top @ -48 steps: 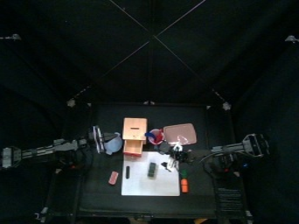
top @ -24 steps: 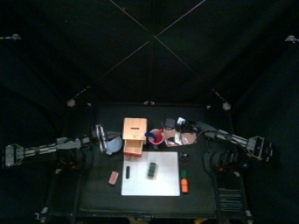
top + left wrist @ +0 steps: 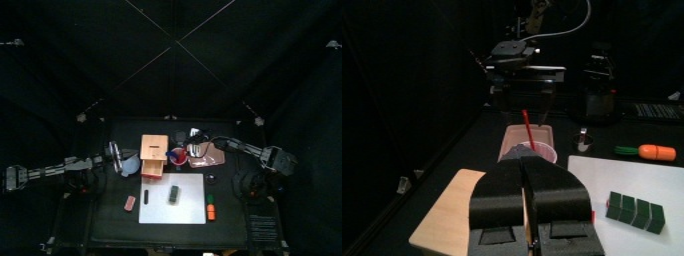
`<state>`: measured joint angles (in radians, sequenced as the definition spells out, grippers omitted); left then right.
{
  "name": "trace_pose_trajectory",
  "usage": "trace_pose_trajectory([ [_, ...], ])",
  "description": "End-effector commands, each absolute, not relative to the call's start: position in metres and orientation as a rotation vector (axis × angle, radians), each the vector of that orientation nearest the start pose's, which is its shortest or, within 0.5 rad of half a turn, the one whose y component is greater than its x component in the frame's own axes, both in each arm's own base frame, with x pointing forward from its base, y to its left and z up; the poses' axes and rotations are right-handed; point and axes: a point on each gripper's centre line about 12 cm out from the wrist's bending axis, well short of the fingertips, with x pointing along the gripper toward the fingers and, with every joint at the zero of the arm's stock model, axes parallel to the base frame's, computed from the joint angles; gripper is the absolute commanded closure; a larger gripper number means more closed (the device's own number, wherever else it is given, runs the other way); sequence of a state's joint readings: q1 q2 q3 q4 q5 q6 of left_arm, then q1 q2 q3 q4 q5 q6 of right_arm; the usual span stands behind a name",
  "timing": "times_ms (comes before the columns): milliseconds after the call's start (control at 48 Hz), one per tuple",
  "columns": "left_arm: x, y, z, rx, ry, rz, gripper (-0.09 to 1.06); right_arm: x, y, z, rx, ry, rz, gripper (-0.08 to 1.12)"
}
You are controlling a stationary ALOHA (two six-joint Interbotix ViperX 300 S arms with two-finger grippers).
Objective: Place sushi on board then cut the sushi with the knife then place the pieces on the plate
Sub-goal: Pick knife at handle with right hand
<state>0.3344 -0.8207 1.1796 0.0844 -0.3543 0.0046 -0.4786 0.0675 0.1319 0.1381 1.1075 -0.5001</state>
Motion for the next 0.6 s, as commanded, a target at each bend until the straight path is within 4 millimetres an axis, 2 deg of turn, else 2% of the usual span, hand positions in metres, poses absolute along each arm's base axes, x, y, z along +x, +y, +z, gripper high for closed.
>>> trace_pose_trajectory([
  [21,0.210,0.070,0.271,0.080,0.006,0.310,0.88,0.379,-0.171,0.273,-0.051,1.267,-0.018,0.05],
  [188,0.207,0.069,0.264,0.078,0.024,0.309,0.88,0.399,-0.166,0.269,-0.124,1.380,0.014,0.05],
  [312,0.207,0.069,0.263,0.080,0.026,0.309,0.88,0.409,-0.163,0.272,-0.157,1.382,0.023,0.06],
  [458,0.207,0.069,0.263,0.076,0.027,0.309,0.88,0.403,-0.173,0.270,-0.243,1.436,-0.028,0.10],
  [604,0.208,0.070,0.265,0.067,0.019,0.312,0.88,0.401,-0.172,0.267,-0.253,1.455,-0.013,0.18],
])
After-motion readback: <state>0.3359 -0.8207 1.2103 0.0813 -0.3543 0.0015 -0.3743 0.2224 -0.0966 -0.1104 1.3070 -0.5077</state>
